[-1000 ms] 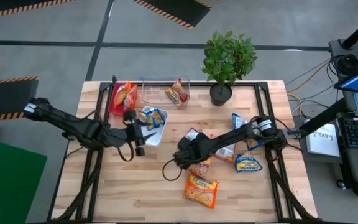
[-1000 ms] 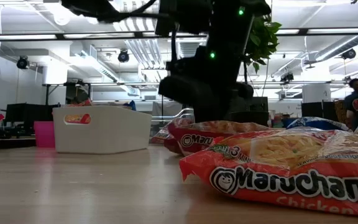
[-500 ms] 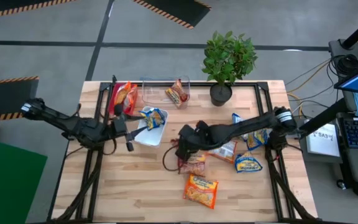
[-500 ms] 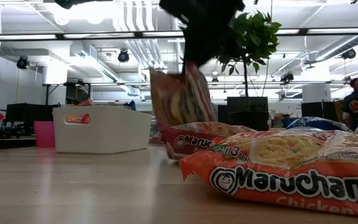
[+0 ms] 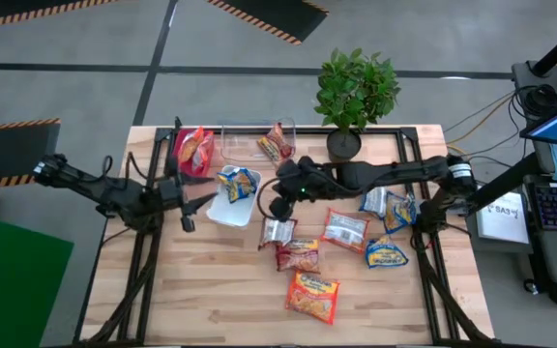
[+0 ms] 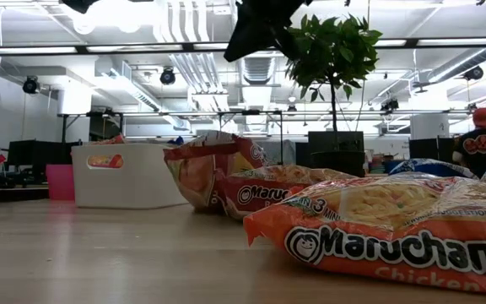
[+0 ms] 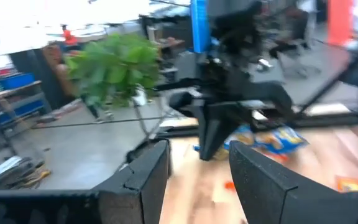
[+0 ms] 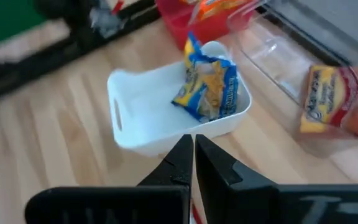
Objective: Sort Maruchan noodles
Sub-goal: Put the red noodle pack into the transparent bin
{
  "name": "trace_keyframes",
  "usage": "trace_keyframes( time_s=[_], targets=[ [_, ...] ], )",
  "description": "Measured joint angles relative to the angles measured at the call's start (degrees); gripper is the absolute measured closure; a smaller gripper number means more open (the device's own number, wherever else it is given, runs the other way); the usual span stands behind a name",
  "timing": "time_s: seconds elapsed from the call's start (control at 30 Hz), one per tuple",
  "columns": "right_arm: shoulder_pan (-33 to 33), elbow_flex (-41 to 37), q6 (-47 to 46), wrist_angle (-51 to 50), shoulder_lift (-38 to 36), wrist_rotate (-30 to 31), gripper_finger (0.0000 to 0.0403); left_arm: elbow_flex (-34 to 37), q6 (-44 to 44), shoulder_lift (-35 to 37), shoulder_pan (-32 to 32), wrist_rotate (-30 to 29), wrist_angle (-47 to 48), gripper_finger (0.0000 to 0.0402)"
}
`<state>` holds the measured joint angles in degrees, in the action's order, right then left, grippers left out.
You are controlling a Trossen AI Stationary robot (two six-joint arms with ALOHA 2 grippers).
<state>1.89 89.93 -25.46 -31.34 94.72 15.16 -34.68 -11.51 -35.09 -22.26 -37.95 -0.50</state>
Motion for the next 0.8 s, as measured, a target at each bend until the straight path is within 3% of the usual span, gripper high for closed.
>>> trace_keyframes(
  time_s=[0.27, 0.53, 0.67, 0.8],
  targets=[
    [5.8, -5.1, 9.9, 0.9, 0.4, -2.8, 0.0394, 0.1, 1.5, -3.1, -0.1, 11.8, 0.9, 0.0248],
    [10.7, -12.2, 8.4, 6.6, 0.4, -2.2, 0.0384, -1.5, 4.5, -6.4, -0.1, 11.6, -0.4, 0.0248],
    [11.0, -12.3, 5.6, 5.3, 0.4, -2.2, 0.0337, -1.7, 6.4, -7.3, -0.1, 11.5, -0.4, 0.0248],
    [11.4, -12.3, 7.8, 5.4, 0.6, -1.3, 0.0253, -1.5, 6.5, -7.8, -0.1, 11.5, -0.1, 0.0248]
  ],
)
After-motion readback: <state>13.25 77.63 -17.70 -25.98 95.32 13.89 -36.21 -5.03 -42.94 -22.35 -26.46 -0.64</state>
